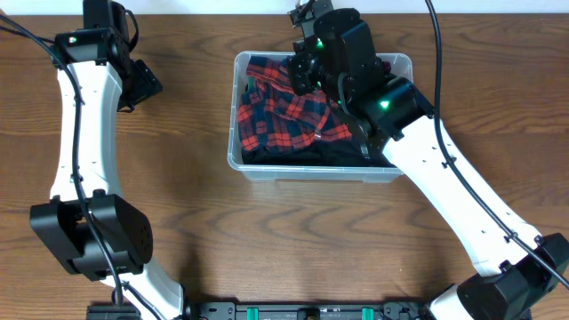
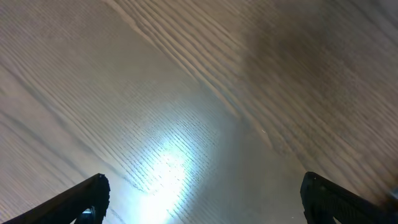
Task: Pack container
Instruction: 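Tuck the plaid shirt's back edges down into the bin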
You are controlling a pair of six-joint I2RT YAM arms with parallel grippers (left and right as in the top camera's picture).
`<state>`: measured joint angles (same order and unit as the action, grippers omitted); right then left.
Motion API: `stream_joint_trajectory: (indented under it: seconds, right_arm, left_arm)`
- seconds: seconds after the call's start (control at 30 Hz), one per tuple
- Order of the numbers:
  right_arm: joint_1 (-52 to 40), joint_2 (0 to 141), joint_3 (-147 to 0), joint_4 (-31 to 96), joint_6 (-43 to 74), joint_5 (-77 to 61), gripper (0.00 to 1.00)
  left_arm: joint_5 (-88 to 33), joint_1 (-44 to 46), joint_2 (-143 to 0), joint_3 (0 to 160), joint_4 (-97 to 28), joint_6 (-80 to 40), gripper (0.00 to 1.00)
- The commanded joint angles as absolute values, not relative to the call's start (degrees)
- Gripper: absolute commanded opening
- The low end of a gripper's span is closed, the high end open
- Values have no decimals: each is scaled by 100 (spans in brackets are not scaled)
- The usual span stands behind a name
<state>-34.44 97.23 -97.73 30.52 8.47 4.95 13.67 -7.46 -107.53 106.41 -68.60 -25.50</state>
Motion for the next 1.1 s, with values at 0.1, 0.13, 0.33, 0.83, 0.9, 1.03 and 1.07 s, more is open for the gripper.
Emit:
stream_joint_trajectory:
  seconds: [0.1,0.13,0.33,0.83,0.9,1.03,1.07]
  right_arm:
    - [-3479,10119,-9918,3236,757,211,1]
    - [-3479,10237,-9918,3234,760,117,1]
    - [-3485,11251,-9918,3267,810,60,1]
    - [-3223,13837,-9922,3406,1354,-1531,1]
    - [-3142,13810,-9922,3430,1505,-1529,1]
    - [-3039,13705,-9931,3562,1629,-1531,1]
    - [-3022,13622,-9953,3645,1627,-1527,1]
  left_arm:
    - [1393,-770,-10787,10615,-6875,-2561,98]
    - [1396,-770,-10787,10615,-6875,-2561,98]
    - [1393,-770,-10787,10615,-6875,-2561,98]
    - [1393,-770,-10787,10615,-6877,-2561,98]
    - [1393,-770,-10787,10615,-6875,-2561,98]
    - [1393,-770,-10787,10615,-6875,-2561,98]
    - [1393,-770,-10787,10615,-6875,-2561,98]
